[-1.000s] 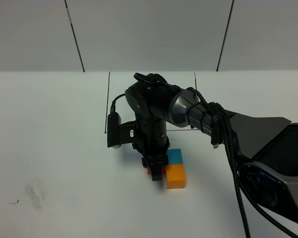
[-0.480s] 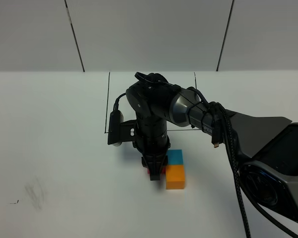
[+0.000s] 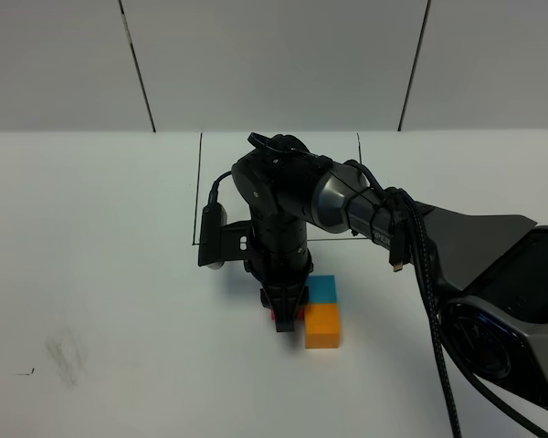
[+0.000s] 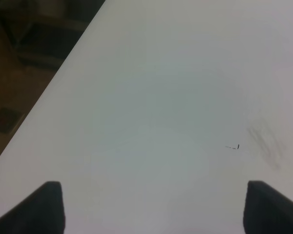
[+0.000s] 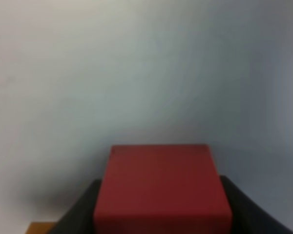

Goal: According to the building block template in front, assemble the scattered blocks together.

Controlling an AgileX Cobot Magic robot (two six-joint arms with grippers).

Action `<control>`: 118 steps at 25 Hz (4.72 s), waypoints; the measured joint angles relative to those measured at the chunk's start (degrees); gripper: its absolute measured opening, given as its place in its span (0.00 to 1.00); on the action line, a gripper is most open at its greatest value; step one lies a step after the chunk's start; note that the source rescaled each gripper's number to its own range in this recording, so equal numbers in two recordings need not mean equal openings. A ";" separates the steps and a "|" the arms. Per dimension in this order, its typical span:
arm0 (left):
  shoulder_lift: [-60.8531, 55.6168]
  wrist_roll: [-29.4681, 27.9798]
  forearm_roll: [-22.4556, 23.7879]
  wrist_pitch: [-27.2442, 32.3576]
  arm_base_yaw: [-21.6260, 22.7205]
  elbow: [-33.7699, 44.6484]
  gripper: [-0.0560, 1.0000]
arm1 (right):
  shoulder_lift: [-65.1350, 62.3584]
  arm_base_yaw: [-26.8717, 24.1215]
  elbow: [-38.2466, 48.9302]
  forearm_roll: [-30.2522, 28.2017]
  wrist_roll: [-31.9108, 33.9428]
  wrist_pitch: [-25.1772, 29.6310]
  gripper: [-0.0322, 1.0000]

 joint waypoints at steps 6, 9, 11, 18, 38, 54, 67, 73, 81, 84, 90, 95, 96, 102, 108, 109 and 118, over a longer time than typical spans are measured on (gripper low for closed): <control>0.00 0.00 0.00 0.00 0.00 0.00 0.85 | 0.00 0.00 0.00 0.00 0.00 0.00 0.03; 0.00 0.00 0.00 0.00 0.00 0.00 0.85 | 0.00 0.00 0.00 0.00 0.00 0.00 0.03; 0.00 0.00 0.00 0.00 0.00 0.00 0.85 | 0.00 0.00 0.00 0.00 0.00 0.00 0.03; 0.00 0.00 0.00 0.00 0.00 0.00 0.85 | 0.00 0.00 0.00 0.00 -0.65 0.00 0.03; 0.00 0.00 0.00 0.00 0.00 0.00 0.85 | 0.71 0.00 0.00 0.95 -1.69 -0.26 0.85; 0.00 0.00 0.00 0.00 0.00 0.00 0.85 | -2.22 -0.05 0.00 1.06 -0.24 -0.46 1.00; 0.00 0.00 0.00 0.00 0.00 0.00 0.85 | -11.27 0.32 0.00 0.01 5.42 -0.01 0.94; 0.00 0.00 0.00 0.00 0.00 0.00 0.85 | -15.47 -3.61 0.00 -0.29 15.14 0.09 0.93; 0.00 0.00 0.00 0.00 0.00 0.00 0.85 | -22.90 -12.90 0.00 0.25 31.70 0.15 0.93; 0.00 0.00 0.00 0.00 0.00 0.00 0.85 | -25.41 -17.71 0.00 0.31 36.65 0.19 0.92; 0.00 0.00 0.00 0.00 0.00 0.00 0.85 | -30.17 -26.86 0.06 0.43 38.53 0.25 0.85; 0.00 0.00 0.00 0.00 0.00 0.00 0.85 | -35.69 -31.66 5.77 0.97 35.99 0.17 0.84; 0.00 0.05 0.00 0.00 0.00 0.00 0.85 | -37.01 -32.61 8.07 1.02 35.17 0.17 0.84; 0.00 0.04 0.00 0.00 0.00 0.00 0.85 | -44.02 -37.25 19.55 1.13 33.89 0.30 0.84; 0.00 0.04 0.00 0.00 0.00 0.00 0.85 | -55.50 -37.97 27.61 1.15 33.84 0.40 0.83; 0.00 0.04 0.00 0.00 0.00 0.00 0.85 | -57.28 -37.97 28.50 1.08 33.84 0.40 0.83; 0.00 0.04 0.00 0.00 0.00 0.00 0.85 | -73.91 -37.97 36.87 -0.84 38.18 0.46 0.83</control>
